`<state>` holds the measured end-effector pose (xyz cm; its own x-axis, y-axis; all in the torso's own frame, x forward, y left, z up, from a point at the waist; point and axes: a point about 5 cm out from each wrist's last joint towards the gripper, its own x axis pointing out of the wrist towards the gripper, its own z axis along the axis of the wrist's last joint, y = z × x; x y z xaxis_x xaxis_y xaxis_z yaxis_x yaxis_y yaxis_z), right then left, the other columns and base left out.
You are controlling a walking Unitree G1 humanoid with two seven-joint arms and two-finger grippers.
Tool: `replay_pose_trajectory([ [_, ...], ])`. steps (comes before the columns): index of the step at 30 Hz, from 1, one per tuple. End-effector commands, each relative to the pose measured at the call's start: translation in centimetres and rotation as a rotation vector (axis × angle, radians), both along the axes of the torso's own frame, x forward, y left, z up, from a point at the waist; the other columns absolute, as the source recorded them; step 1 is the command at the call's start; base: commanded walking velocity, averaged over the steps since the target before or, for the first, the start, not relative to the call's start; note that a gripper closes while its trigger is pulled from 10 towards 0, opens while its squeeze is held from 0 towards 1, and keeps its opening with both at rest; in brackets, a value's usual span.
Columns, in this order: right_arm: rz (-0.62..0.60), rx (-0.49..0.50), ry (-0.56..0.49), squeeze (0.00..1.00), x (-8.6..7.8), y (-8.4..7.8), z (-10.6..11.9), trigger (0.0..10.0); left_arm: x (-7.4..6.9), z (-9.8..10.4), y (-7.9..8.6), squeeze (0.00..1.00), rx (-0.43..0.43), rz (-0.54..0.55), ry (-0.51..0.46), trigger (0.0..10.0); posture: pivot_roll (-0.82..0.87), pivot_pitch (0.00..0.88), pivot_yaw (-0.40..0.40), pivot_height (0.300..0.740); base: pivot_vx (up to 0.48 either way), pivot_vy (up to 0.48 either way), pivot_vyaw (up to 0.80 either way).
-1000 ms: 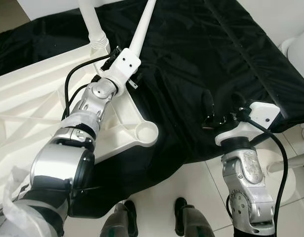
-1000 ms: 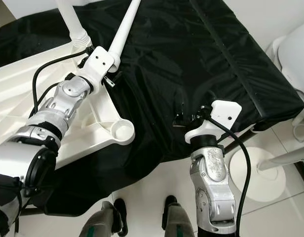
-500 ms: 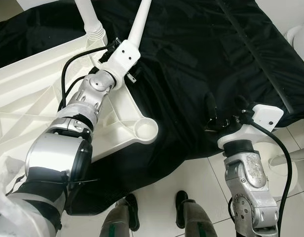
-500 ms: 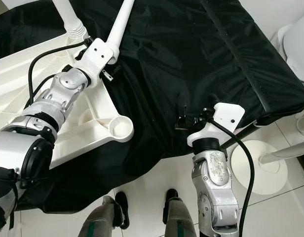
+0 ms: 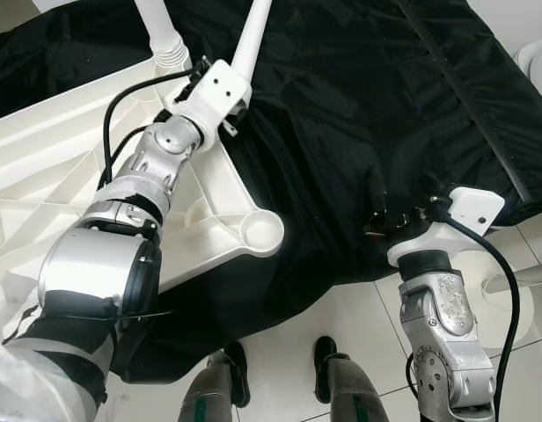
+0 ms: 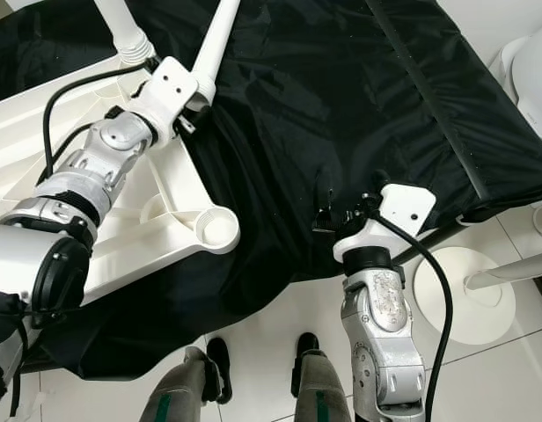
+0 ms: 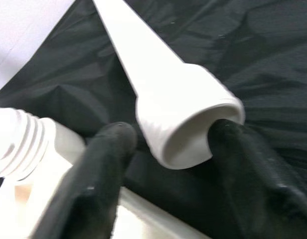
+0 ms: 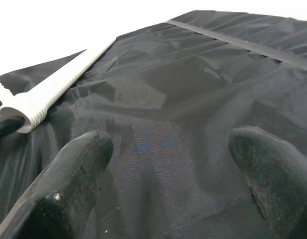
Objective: Building children table
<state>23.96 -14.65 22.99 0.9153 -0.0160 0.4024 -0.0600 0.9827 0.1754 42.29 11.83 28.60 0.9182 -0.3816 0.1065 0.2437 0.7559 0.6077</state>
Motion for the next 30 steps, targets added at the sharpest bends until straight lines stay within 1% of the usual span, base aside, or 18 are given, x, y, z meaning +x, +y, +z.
replay_pose_trajectory([
  [1,0.006,0.001,0.006,0.0,-0.4,0.2,-0.1,10.0,0.2,0.1,1.3,0.0,-0.106,0.25,-0.128,0.0,-0.14,0.377,0.136,0.74,0.0,0.0,0.0],
  [4,0.0,0.001,0.011,0.0,-0.5,0.2,-0.1,10.0,0.2,0.6,1.0,0.0,-0.116,0.239,-0.141,0.0,-0.15,0.377,0.138,0.74,0.0,0.0,0.0],
  [11,-0.004,0.002,0.016,0.0,-0.5,0.2,-0.2,10.0,0.2,0.8,0.8,0.0,-0.113,0.231,-0.15,0.0,-0.15,0.378,0.139,0.74,0.0,0.0,0.0],
  [20,-0.014,-0.001,0.024,0.0,-0.5,0.2,-0.3,10.0,0.2,0.3,0.2,0.0,-0.13,0.229,-0.139,0.0,-0.16,0.378,0.142,0.74,0.0,0.0,0.0],
  [26,-0.019,-0.003,0.028,0.0,-0.6,0.1,-0.4,10.0,0.2,0.1,0.2,0.0,-0.144,0.236,-0.135,0.0,-0.17,0.379,0.141,0.74,0.0,0.0,0.0],
  [27,-0.021,-0.004,0.03,0.0,-0.6,0.0,-0.4,10.0,0.2,0.0,0.3,0.0,-0.171,0.24,-0.126,0.0,-0.16,0.377,0.141,0.74,0.0,0.0,0.0],
  [28,-0.024,-0.004,0.031,0.0,-0.6,0.0,-0.5,10.0,0.2,0.0,0.6,0.0,-0.237,0.225,-0.104,1.8,-0.16,0.372,0.141,0.74,0.0,0.0,0.0],
  [29,-0.024,-0.004,0.031,0.0,-0.6,0.0,-0.5,10.0,0.2,0.0,0.6,0.0,-0.237,0.225,-0.104,1.8,-0.16,0.372,0.141,0.74,0.0,0.0,0.0],
  [30,-0.025,-0.003,0.032,0.0,-0.6,-0.1,-0.5,10.0,0.2,0.0,0.7,0.0,-0.305,0.208,-0.082,3.8,-0.15,0.368,0.139,0.74,0.0,0.0,0.0],
])
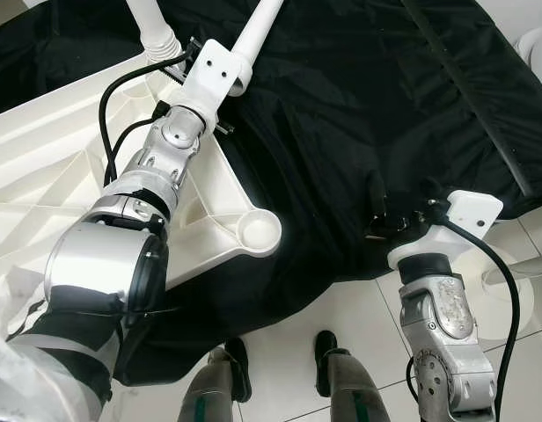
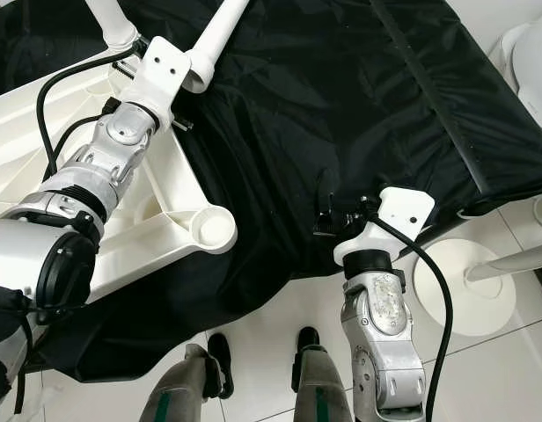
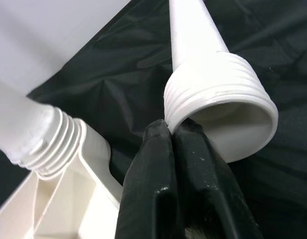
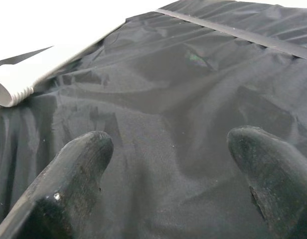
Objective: Building children table
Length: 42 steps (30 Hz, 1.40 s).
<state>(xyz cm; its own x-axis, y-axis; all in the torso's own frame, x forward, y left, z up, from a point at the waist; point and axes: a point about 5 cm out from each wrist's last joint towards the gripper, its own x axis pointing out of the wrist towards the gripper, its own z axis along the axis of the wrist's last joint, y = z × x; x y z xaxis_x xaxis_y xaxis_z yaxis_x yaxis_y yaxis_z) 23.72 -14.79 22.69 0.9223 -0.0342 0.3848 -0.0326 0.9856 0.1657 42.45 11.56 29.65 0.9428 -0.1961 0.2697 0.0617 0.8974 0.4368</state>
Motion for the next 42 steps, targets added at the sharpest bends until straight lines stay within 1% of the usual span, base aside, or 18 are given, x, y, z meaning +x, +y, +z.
replay_pose_trajectory([
  [1,-0.001,0.008,0.013,0.0,-0.3,0.0,-0.2,10.0,0.0,-1.0,1.0,0.0,-0.085,0.048,0.021,3.8,-0.15,0.368,0.139,0.74,0.0,0.0,0.0],
  [2,-0.001,0.008,0.013,0.0,-0.3,0.0,-0.3,10.0,0.0,-1.0,1.1,0.0,-0.145,0.019,0.031,9.6,-0.15,0.368,0.139,0.74,0.0,0.0,0.0],
  [3,-0.002,0.008,0.014,0.0,-0.2,0.0,-0.3,10.0,0.0,-0.8,1.1,0.0,-0.197,-0.023,0.034,10.0,-0.15,0.363,0.136,0.74,0.0,0.0,0.0],
  [5,0.003,0.01,0.013,0.0,0.0,-0.1,-0.4,10.0,-0.3,-0.2,1.1,0.0,-0.293,-0.146,0.009,10.0,-0.13,0.358,0.13,0.74,0.0,0.0,0.0],
  [6,0.003,0.01,0.013,0.0,0.0,-0.1,-0.4,10.0,-0.3,-0.2,1.1,0.0,-0.293,-0.146,0.009,10.0,-0.13,0.358,0.13,0.74,0.0,0.0,0.0],
  [8,0.018,0.01,0.012,0.0,0.4,0.0,-0.4,10.0,-0.7,0.1,1.5,0.0,-0.351,-0.262,0.003,10.0,-0.11,0.348,0.118,0.74,0.0,0.0,0.0],
  [12,0.036,0.003,0.008,0.0,0.9,0.1,-0.3,10.0,-1.3,0.0,1.9,0.0,-0.361,-0.349,-0.007,10.0,-0.09,0.339,0.11,0.74,0.0,0.0,0.0],
  [14,0.046,-0.005,0.005,0.0,1.4,-0.1,-0.3,10.0,-2.1,-0.1,2.0,0.0,-0.396,-0.439,-0.009,10.0,-0.08,0.33,0.099,0.74,0.0,0.0,0.0],
  [21,0.026,-0.033,0.006,0.0,2.8,-1.1,-0.2,10.0,-4.1,-1.0,2.4,0.0,-0.397,-0.549,0.002,10.0,-0.04,0.29,0.077,0.74,0.0,0.0,0.0],
  [25,0.016,-0.033,0.006,0.0,3.2,-1.6,-0.2,10.0,-4.7,-1.5,2.7,0.0,-0.393,-0.57,0.016,10.0,-0.03,0.278,0.07,0.74,0.0,0.0,0.0],
  [30,0.022,0.013,0.004,0.0,3.6,-2.0,-0.1,10.0,-5.3,-1.8,2.9,0.0,-0.404,-0.6,0.036,10.0,-0.02,0.251,0.055,0.74,0.0,0.0,0.0],
  [31,0.032,0.03,-0.002,0.0,3.8,-2.3,0.0,10.0,-6.1,-2.2,3.2,0.0,-0.393,-0.616,0.048,10.0,-0.01,0.231,0.047,0.74,0.0,0.0,0.0],
  [32,0.032,0.03,-0.002,0.0,3.8,-2.3,0.0,10.0,-6.1,-2.2,3.2,0.0,-0.393,-0.616,0.048,10.0,-0.01,0.231,0.047,0.74,0.0,0.0,0.0],
  [34,0.049,0.076,-0.016,0.0,4.3,-3.0,0.3,10.0,-7.5,-2.5,3.4,0.0,-0.421,-0.646,0.071,10.0,0.01,0.207,0.036,0.74,0.0,0.0,0.0],
  [38,0.056,0.097,-0.022,0.0,4.4,-3.2,0.4,10.0,-8.0,-2.5,3.3,0.0,-0.433,-0.658,0.073,10.0,0.01,0.201,0.03,0.74,0.0,0.0,0.0],
  [40,0.071,0.141,-0.028,0.0,4.7,-3.4,0.5,10.0,-8.4,-2.5,3.2,0.0,-0.458,-0.661,0.072,10.0,0.02,0.183,0.016,0.74,0.0,0.0,0.0],
  [41,0.112,0.212,-0.043,0.0,5.0,-3.3,0.9,10.0,-8.8,-2.6,2.9,0.0,-0.506,-0.67,0.071,10.0,0.03,0.173,0.004,0.74,0.0,0.0,0.0],
  [42,0.112,0.212,-0.043,0.0,5.0,-3.3,0.9,10.0,-8.8,-2.6,2.9,0.0,-0.506,-0.67,0.071,10.0,0.03,0.173,0.004,0.74,0.0,0.0,0.0],
])
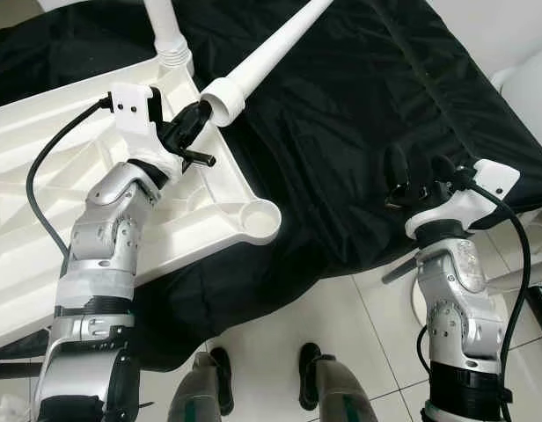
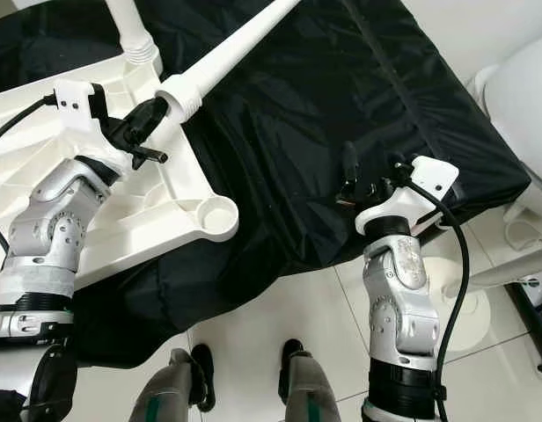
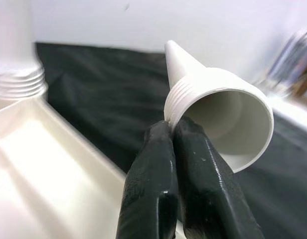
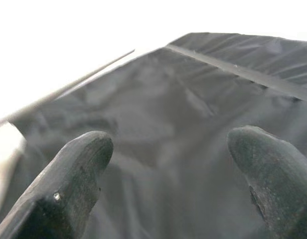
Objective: Building children table
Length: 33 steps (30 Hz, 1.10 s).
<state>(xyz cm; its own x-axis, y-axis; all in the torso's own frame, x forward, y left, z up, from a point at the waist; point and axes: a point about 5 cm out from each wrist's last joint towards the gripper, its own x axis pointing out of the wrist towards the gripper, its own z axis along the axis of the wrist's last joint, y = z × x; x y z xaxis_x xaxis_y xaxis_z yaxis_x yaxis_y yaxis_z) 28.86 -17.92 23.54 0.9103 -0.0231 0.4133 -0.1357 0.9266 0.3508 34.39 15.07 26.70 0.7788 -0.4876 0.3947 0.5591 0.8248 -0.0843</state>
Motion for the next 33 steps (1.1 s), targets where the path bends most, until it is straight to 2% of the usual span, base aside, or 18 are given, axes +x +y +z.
replay_pose_trajectory([
  [1,0.045,0.065,-0.018,0.0,0.2,0.0,0.3,10.0,-1.1,0.3,-0.8,0.0,-0.009,-0.134,-0.039,10.0,0.03,0.173,0.004,0.74,0.0,0.0,0.0],
  [2,0.076,0.108,-0.028,0.0,0.4,0.3,0.5,10.0,-1.6,0.1,-1.2,0.0,-0.036,-0.15,-0.031,10.0,0.03,0.168,-0.004,0.74,0.0,0.0,0.0],
  [3,0.076,0.108,-0.028,0.0,0.4,0.3,0.5,10.0,-1.6,0.1,-1.2,0.0,-0.036,-0.15,-0.031,10.0,0.03,0.168,-0.004,0.74,0.0,0.0,0.0],
  [6,0.176,0.243,-0.049,0.0,1.1,1.1,1.0,10.0,-2.8,-0.4,-2.6,0.0,-0.084,-0.221,-0.012,10.0,0.04,0.162,-0.016,0.74,0.0,0.0,0.0],
  [10,0.22,0.294,-0.059,0.0,1.6,1.4,1.4,10.0,-3.6,-0.7,-3.3,0.0,-0.105,-0.26,0.005,10.0,0.04,0.158,-0.02,0.74,0.0,0.0,0.0],
  [12,0.294,0.371,-0.076,0.0,2.1,2.0,1.9,10.0,-4.3,-1.1,-4.2,0.0,-0.126,-0.296,0.023,10.0,0.04,0.154,-0.023,0.74,0.0,0.0,0.0],
  [13,0.294,0.371,-0.076,0.0,2.1,2.0,1.9,10.0,-4.3,-1.1,-4.2,0.0,-0.126,-0.296,0.023,10.0,0.04,0.154,-0.023,0.74,0.0,0.0,0.0],
  [15,0.397,0.467,-0.101,0.0,2.5,2.8,2.5,10.0,-5.0,-1.3,-5.0,0.0,-0.148,-0.336,0.03,10.0,0.04,0.151,-0.025,0.74,0.0,0.0,0.0],
  [17,0.46,0.523,-0.108,0.0,2.8,3.3,2.7,10.0,-5.3,-1.2,-5.5,0.0,-0.163,-0.357,0.035,10.0,0.04,0.151,-0.027,0.74,0.0,0.0,0.0],
  [19,0.477,0.532,-0.109,0.0,2.9,3.4,2.8,10.0,-5.3,-1.2,-5.6,0.0,-0.164,-0.363,0.035,10.0,0.04,0.151,-0.027,0.74,0.0,0.0,0.0],
  [20,0.563,0.572,-0.114,0.0,2.9,4.1,2.9,10.0,-5.5,-1.1,-5.9,0.0,-0.174,-0.379,0.033,10.0,0.04,0.15,-0.032,0.74,0.0,0.0,0.0],
  [24,0.587,0.585,-0.114,0.0,2.9,4.3,3.0,10.0,-5.5,-1.0,-6.0,0.0,-0.178,-0.384,0.032,10.0,0.04,0.15,-0.032,0.74,0.0,0.0,0.0],
  [29,0.702,0.703,-0.098,0.0,3.2,5.0,2.3,10.0,-6.1,-0.9,-6.9,0.0,-0.187,-0.438,0.04,10.0,0.04,0.151,-0.037,0.74,0.0,0.0,0.0],
  [33,0.718,0.713,-0.099,0.0,3.3,5.1,2.2,10.0,-6.3,-1.0,-7.1,0.0,-0.184,-0.454,0.043,10.0,0.04,0.15,-0.036,0.74,0.0,0.0,0.0],
])
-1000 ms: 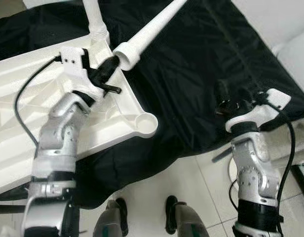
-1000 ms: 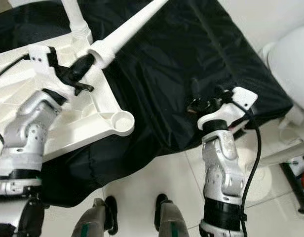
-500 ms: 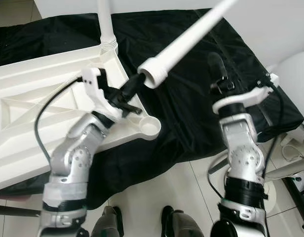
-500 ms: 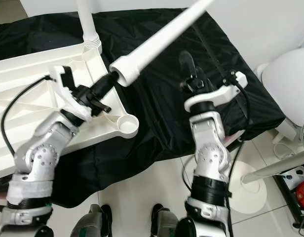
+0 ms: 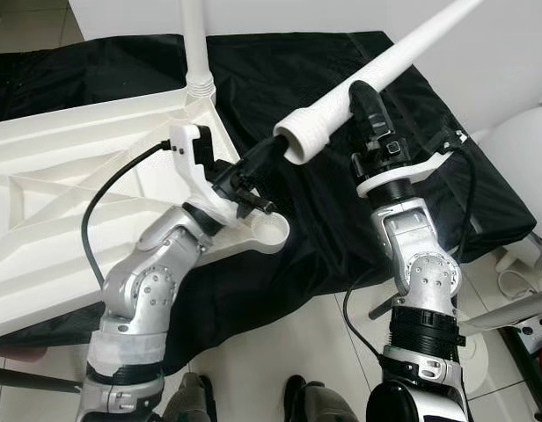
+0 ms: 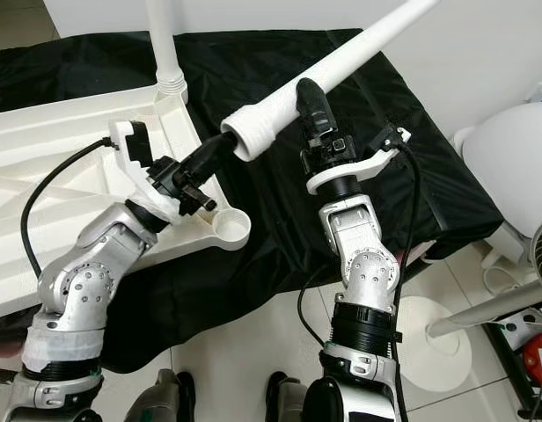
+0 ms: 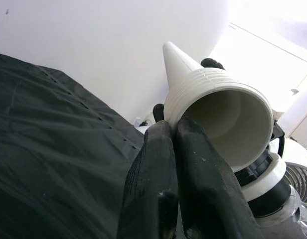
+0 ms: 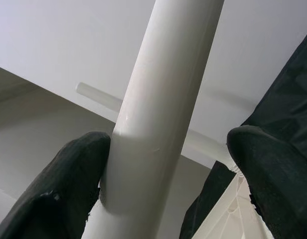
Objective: Building children table
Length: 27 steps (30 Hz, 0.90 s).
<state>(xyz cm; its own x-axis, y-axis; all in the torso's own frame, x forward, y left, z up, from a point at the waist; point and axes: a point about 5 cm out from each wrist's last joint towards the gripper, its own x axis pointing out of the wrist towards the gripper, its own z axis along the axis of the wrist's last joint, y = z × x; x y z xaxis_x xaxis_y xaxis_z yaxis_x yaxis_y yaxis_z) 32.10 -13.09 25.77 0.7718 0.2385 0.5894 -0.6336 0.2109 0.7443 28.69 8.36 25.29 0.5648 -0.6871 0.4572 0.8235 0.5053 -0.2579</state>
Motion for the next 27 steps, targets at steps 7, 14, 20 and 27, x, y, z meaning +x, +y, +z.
replay_pose_trajectory([
  [7,0.113,0.153,-0.024,0.0,0.8,0.2,0.4,10.0,-1.4,0.0,-1.0,0.0,0.025,-0.111,-0.043,10.0,0.04,0.146,-0.034,0.74,0.0,0.0,0.0],
  [14,0.169,0.182,-0.021,0.0,1.5,0.4,0.7,10.0,-1.6,-0.3,-1.5,0.0,0.054,-0.132,-0.047,10.0,0.04,0.143,-0.037,0.74,0.0,0.0,0.0],
  [20,0.233,0.182,-0.004,0.0,1.4,1.2,0.4,7.6,-1.6,-0.3,-1.8,0.0,0.06,-0.138,-0.052,10.0,0.05,0.142,-0.047,0.74,0.0,0.0,0.0],
  [27,0.289,0.118,0.061,0.0,0.6,1.5,-1.0,0.0,-1.2,-0.5,-1.8,0.0,0.129,-0.108,-0.085,10.0,0.04,0.145,-0.057,0.74,0.0,0.0,0.0],
])
